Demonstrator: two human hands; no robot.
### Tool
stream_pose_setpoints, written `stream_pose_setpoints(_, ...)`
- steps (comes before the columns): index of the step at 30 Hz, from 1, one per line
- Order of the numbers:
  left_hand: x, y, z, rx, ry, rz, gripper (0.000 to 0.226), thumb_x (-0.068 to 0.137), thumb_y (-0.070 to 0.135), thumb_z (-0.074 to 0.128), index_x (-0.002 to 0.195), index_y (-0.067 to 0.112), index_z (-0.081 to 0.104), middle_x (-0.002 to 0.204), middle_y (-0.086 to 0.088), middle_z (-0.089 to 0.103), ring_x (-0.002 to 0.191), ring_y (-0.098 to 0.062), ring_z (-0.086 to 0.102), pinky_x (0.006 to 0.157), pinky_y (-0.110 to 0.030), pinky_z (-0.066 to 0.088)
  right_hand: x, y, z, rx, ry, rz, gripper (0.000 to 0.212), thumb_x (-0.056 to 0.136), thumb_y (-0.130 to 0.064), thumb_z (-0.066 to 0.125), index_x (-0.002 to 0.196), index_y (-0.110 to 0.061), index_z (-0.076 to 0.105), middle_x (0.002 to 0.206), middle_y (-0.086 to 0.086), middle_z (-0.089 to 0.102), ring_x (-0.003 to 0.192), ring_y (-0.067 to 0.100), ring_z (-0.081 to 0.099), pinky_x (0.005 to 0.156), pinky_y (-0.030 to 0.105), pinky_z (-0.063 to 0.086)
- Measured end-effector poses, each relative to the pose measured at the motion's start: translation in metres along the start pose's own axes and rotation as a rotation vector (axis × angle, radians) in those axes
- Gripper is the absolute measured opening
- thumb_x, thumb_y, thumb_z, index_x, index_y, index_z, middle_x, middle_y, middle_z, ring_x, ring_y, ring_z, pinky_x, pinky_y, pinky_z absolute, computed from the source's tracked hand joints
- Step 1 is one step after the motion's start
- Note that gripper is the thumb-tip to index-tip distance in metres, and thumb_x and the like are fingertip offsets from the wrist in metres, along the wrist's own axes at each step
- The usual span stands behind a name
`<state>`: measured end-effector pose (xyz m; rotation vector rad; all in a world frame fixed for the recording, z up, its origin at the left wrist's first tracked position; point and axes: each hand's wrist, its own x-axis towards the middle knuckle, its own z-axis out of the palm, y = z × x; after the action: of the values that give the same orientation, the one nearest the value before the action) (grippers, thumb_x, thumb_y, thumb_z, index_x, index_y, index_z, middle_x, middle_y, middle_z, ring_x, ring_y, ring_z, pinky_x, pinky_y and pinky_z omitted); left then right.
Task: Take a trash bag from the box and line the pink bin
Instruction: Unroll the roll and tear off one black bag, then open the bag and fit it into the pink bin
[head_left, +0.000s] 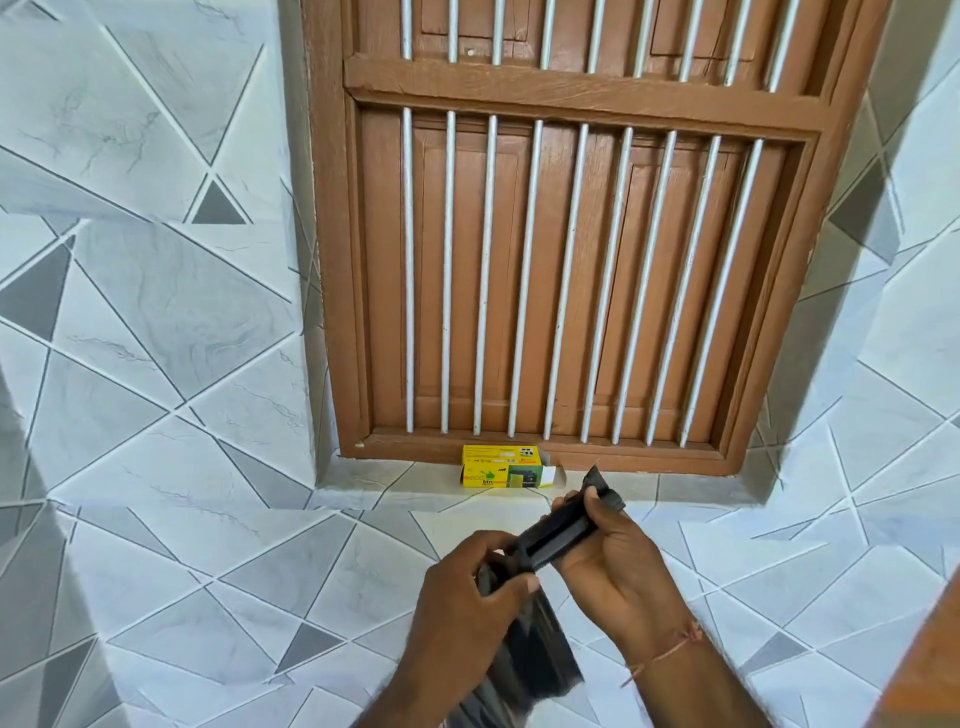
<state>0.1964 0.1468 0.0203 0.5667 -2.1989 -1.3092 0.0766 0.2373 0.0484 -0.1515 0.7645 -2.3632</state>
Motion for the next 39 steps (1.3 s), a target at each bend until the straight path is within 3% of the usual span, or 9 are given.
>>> stream_pose_setpoints(3,0.006,-0.001,-0.008,-0.101,0.058,-0.027,0.005,0.085,0.033,0.069,0.080,0.033,0.068,0.074,0.016,0.071,0.077,-0.008,0.067,0.072,-0.024,0.058,-0.001,0.010,0.001,-0.056,-0.031,-0.049,0.013,0.075,-0.016,0.060,0.087,-0.012,0.060,0.066,0.009,0.063,0.066,0.022,0.064,0.067,0.039,0.057)
stream_pose_setpoints(7,0.018,-0.010,-0.023,-0.400,-0.036,-0.279,0.019,0.085,0.031,0.068,0.080,0.014,0.075,0.079,-0.003,0.077,0.083,-0.027,0.073,0.082,-0.042,0.060,-0.012,0.015,-0.006,-0.206,-0.172,-0.069,0.009,0.084,-0.012,0.060,0.094,-0.013,0.061,0.087,0.014,0.067,0.090,0.030,0.065,0.091,0.050,0.051)
stream_pose_setpoints(10,0.030,-0.020,-0.022,-0.537,-0.156,-0.425,0.024,0.084,0.033,0.070,0.084,0.010,0.076,0.088,-0.012,0.078,0.091,-0.035,0.072,0.091,-0.049,0.056,-0.013,0.014,-0.015,-0.412,-0.147,-0.109,0.014,0.086,-0.002,0.059,0.098,-0.008,0.061,0.102,0.017,0.070,0.096,0.029,0.067,0.084,0.047,0.056)
stream_pose_setpoints(12,0.039,-0.027,-0.015,-0.380,-0.124,-0.357,0.030,0.087,0.042,0.063,0.085,0.015,0.075,0.087,-0.002,0.077,0.090,-0.027,0.071,0.091,-0.046,0.056,-0.002,0.009,-0.024,-0.504,-0.072,-0.177,0.012,0.088,0.001,0.057,0.098,-0.005,0.062,0.103,0.018,0.071,0.095,0.030,0.069,0.077,0.043,0.059)
stream_pose_setpoints(15,0.056,-0.037,-0.004,0.365,-0.072,0.017,0.044,0.094,0.060,0.034,0.097,0.031,0.067,0.095,0.015,0.070,0.094,-0.014,0.066,0.091,-0.034,0.051,0.027,-0.007,-0.047,-0.516,0.047,-0.289,0.009,0.087,0.001,0.059,0.093,-0.005,0.060,0.099,0.019,0.069,0.096,0.035,0.068,0.072,0.041,0.060)
stream_pose_setpoints(19,0.101,-0.042,0.008,0.918,-0.102,0.110,0.048,0.098,0.055,0.027,0.099,0.024,0.064,0.105,0.002,0.059,0.097,-0.023,0.065,0.085,-0.034,0.047,0.081,-0.040,-0.082,-0.394,0.149,-0.376,0.009,0.076,-0.012,0.067,0.083,-0.013,0.062,0.085,0.010,0.068,0.088,0.031,0.067,0.078,0.045,0.060)
stream_pose_setpoints(24,0.183,-0.037,0.036,1.048,-0.092,0.058,0.042,0.092,0.053,0.044,0.109,0.018,0.060,0.116,-0.001,0.062,0.098,-0.026,0.066,0.081,-0.033,0.050,0.155,-0.075,-0.097,-0.372,0.212,-0.365,0.033,0.054,-0.029,0.078,0.084,-0.018,0.069,0.088,0.008,0.069,0.089,0.030,0.066,0.078,0.043,0.060)
stream_pose_setpoints(32,0.269,-0.012,0.080,1.124,-0.241,0.033,0.062,0.089,0.034,0.060,0.143,0.035,0.030,0.138,-0.005,0.049,0.114,-0.030,0.059,0.088,-0.041,0.052,0.246,-0.077,-0.091,-0.489,0.212,-0.298,0.042,0.083,0.001,0.067,0.118,-0.011,0.047,0.102,0.012,0.066,0.087,0.031,0.070,0.067,0.042,0.062)
stream_pose_setpoints(39,0.274,-0.038,0.080,1.093,-0.225,0.022,0.062,0.085,0.038,0.058,0.142,0.035,0.033,0.138,0.005,0.047,0.110,-0.026,0.060,0.086,-0.037,0.051,0.263,-0.062,-0.098,-0.644,0.172,-0.312,0.035,0.082,0.001,0.069,0.106,-0.012,0.047,0.093,0.008,0.062,0.084,0.021,0.070,0.061,0.031,0.061)
